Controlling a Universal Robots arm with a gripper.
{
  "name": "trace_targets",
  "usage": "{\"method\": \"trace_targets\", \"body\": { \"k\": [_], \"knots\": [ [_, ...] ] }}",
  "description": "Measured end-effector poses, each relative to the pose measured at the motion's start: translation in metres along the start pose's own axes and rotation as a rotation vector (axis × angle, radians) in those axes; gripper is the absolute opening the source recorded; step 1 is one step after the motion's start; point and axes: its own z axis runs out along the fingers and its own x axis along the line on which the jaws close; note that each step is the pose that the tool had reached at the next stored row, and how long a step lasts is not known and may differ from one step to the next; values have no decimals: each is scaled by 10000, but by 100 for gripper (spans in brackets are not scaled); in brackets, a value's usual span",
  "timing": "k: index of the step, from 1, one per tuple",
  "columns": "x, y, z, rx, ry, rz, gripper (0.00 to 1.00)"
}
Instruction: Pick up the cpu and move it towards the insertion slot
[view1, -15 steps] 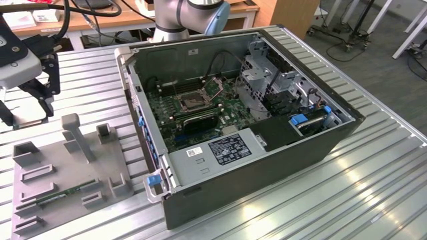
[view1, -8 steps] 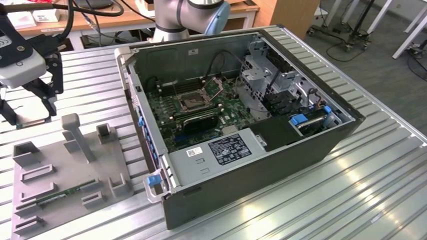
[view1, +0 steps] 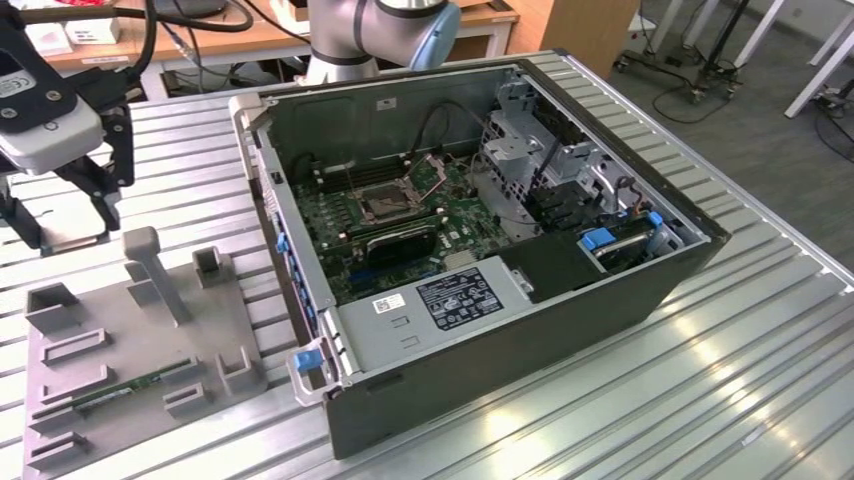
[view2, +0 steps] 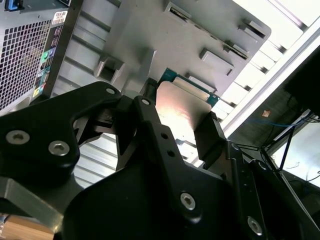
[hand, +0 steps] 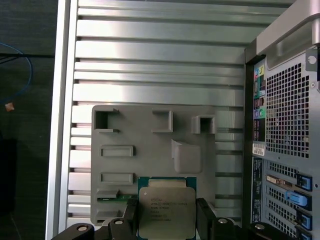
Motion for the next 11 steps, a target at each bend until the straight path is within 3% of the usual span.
{"method": "trace_targets", "body": {
  "k": [11],
  "knots": [
    [-94,-2,0,0,0,0,55]
  ]
}}
